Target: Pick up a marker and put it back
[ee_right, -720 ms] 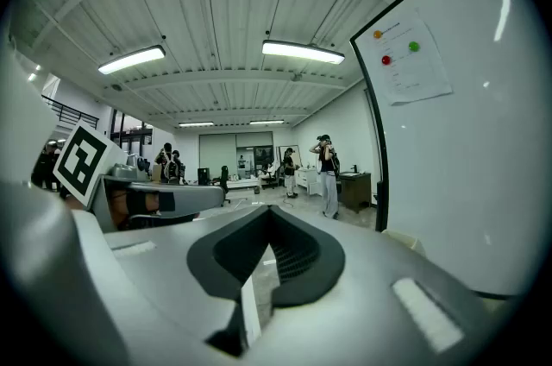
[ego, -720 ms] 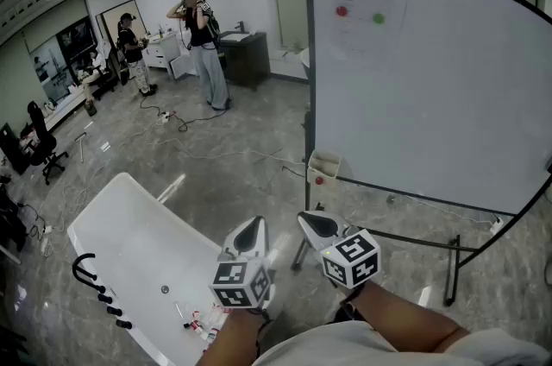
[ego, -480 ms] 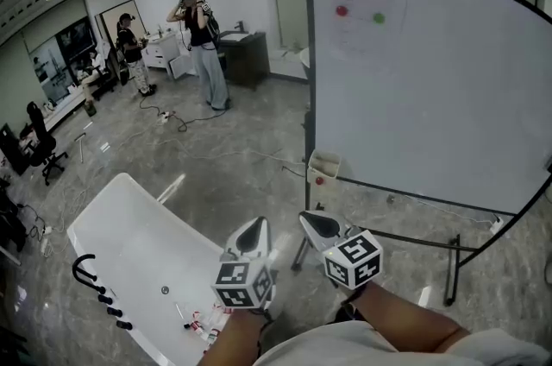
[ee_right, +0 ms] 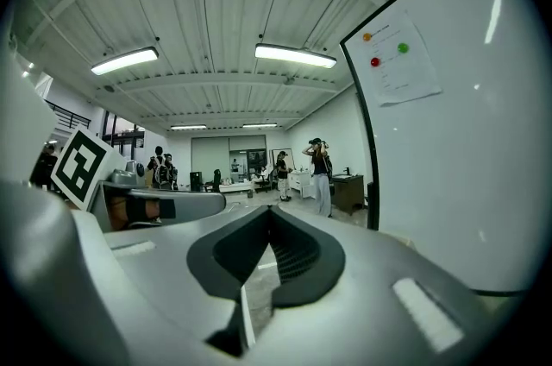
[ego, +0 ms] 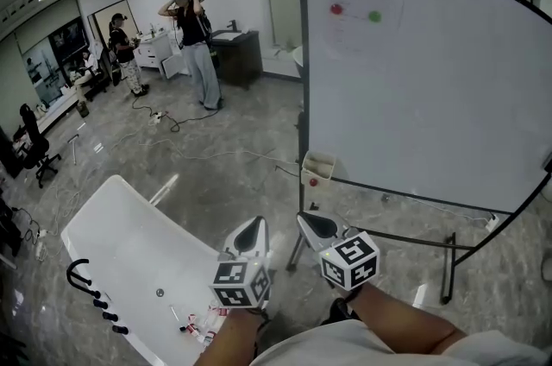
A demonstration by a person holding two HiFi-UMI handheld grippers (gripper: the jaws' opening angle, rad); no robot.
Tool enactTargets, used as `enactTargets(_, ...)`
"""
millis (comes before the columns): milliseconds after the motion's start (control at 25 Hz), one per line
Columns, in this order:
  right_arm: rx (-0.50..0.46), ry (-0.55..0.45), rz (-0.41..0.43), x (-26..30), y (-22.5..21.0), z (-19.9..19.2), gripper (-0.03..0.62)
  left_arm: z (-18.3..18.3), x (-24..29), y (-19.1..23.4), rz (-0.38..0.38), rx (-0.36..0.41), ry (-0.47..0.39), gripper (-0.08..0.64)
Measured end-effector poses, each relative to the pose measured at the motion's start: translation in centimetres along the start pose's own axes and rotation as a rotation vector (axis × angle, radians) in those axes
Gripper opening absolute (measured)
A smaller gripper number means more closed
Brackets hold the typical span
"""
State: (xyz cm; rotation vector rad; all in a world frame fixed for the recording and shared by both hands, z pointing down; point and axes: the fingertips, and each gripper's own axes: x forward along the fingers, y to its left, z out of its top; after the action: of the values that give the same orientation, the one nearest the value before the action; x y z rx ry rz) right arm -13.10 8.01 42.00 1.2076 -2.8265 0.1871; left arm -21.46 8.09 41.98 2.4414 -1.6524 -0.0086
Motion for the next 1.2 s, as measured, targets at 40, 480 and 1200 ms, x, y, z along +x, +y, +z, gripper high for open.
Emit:
enactTargets(40,0.001,0.001,-0.004,0.1,-0.4,-0.1,0.003,-0.1,0.5,-0.1,-0.004,0.000,0.003,0.003)
enactTargets(480,0.017,0.040,-0.021,4.9,-10.0,-1.8,0.003,-1.9,10.6,0.3,-0.024,-0.011,0.048,0.003)
enactTargets(1200,-0.188,0.421,0.313,19.3,-28.5,-7.8,0.053,-3.2,30.5,3.9,0.135,-0.109,0.064,0.003)
